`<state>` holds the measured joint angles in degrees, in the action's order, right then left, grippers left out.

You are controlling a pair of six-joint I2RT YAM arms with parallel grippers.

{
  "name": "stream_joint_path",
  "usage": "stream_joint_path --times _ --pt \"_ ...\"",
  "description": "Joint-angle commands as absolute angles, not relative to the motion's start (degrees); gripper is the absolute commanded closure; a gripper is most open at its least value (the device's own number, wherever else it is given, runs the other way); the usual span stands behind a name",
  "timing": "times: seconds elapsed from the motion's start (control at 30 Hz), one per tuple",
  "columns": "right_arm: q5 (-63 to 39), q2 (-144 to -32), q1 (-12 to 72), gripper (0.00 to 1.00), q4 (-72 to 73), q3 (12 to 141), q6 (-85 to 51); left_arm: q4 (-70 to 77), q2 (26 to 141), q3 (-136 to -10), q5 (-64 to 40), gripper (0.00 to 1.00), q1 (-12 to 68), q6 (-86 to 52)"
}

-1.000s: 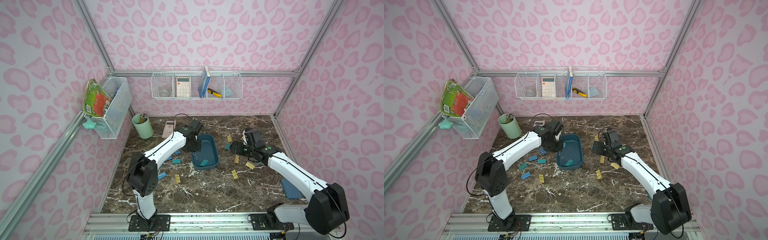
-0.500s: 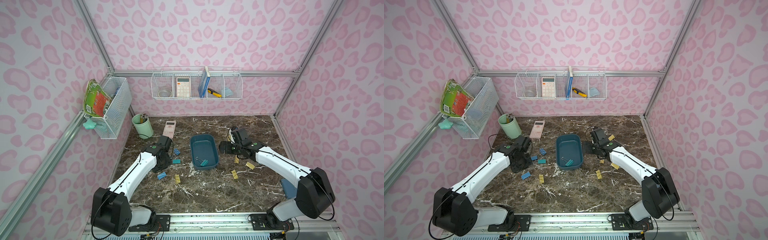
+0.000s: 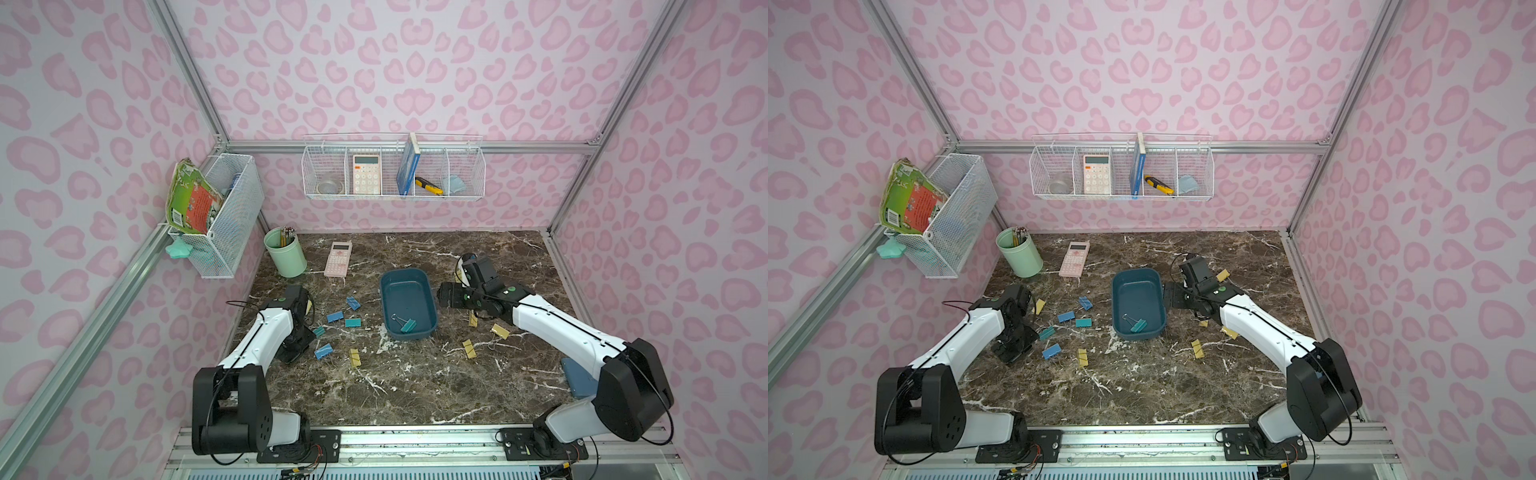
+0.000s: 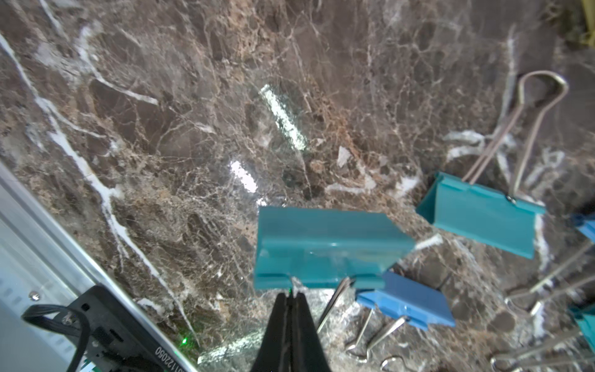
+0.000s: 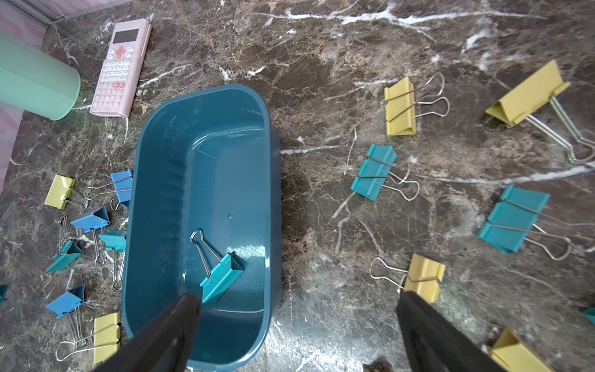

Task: Take out the binder clips from the storage box
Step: Place the binder clip at the center of the board.

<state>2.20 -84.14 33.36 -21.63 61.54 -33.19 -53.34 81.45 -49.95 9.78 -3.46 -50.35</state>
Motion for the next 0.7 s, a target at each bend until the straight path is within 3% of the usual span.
stream_joint_path --times 0.0,0.07,0.17,0.4,0.67 --pt "3.59 -83.17 33.41 0.01 -22.03 60.96 -33.53 -50.42 85.33 -50.53 8.18 1.0 -4.45 -49.09" --pt "4.17 -82.51 33.48 0.01 -22.54 60.81 -33.69 -50.18 87.76 -51.14 8.07 1.0 -4.7 -48.96" --pt "5.28 -81.58 33.38 0.01 -23.0 60.08 -33.9 -49.95 88.95 -51.16 7.77 0.92 -4.72 -49.11" --pt "7.52 -80.19 33.24 0.01 -23.5 59.56 -33.95 -52.11 86.99 -51.89 7.65 0.59 -4.6 -49.49" --pt "11.7 -78.27 33.15 0.01 -21.54 59.09 -32.15 -55.59 78.74 -56.67 7.99 0.37 -2.97 -47.97"
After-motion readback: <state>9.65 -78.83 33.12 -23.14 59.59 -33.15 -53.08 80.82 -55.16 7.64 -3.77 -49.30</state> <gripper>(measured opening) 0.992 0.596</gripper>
